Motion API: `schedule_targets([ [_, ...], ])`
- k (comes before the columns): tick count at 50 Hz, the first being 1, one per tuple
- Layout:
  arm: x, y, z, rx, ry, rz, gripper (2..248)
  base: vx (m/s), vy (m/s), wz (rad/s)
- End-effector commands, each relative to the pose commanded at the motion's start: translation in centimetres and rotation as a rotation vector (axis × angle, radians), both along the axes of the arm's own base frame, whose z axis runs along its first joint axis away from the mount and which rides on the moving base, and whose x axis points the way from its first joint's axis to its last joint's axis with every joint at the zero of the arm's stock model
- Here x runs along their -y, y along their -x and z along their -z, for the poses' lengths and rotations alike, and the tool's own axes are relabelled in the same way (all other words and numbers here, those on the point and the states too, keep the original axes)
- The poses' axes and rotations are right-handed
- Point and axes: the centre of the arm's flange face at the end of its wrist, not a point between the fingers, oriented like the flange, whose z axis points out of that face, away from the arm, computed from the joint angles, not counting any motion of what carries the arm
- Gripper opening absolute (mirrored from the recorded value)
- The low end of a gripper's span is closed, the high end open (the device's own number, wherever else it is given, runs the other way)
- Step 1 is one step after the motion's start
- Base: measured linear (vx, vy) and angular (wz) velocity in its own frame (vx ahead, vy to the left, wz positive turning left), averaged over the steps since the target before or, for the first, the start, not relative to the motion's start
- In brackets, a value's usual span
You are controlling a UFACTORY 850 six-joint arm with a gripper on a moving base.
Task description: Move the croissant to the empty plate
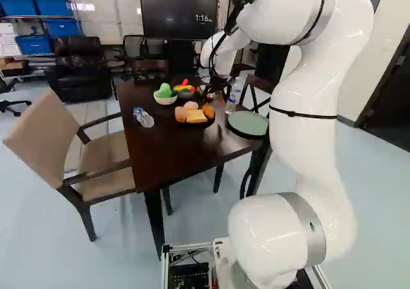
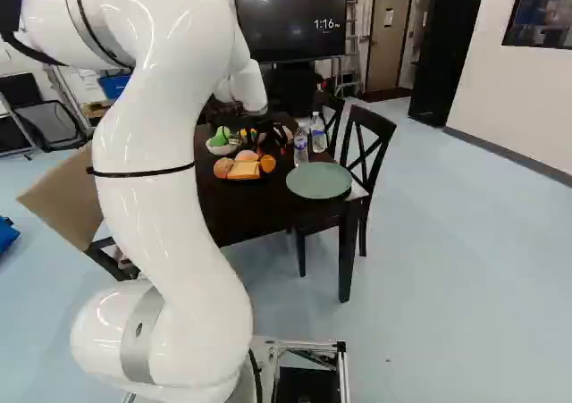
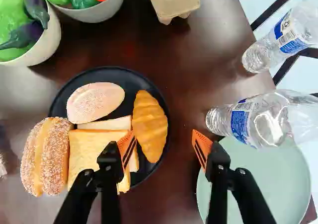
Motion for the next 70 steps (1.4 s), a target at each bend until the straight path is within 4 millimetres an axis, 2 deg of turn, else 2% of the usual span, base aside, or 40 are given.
schedule_targets([
  [45, 0.0, 0.0, 0.0, 0.0, 0.0, 0.0, 170, 0.0, 0.0, 0.0],
  [51, 0.0, 0.0, 0.0, 0.0, 0.0, 0.0, 168, 0.0, 0.0, 0.0],
  [52, 0.0, 0.0, 0.0, 0.0, 0.0, 0.0, 155, 0.0, 0.0, 0.0],
  [70, 0.0, 0.0, 0.0, 0.0, 0.0, 0.0, 154, 0.0, 0.0, 0.0],
])
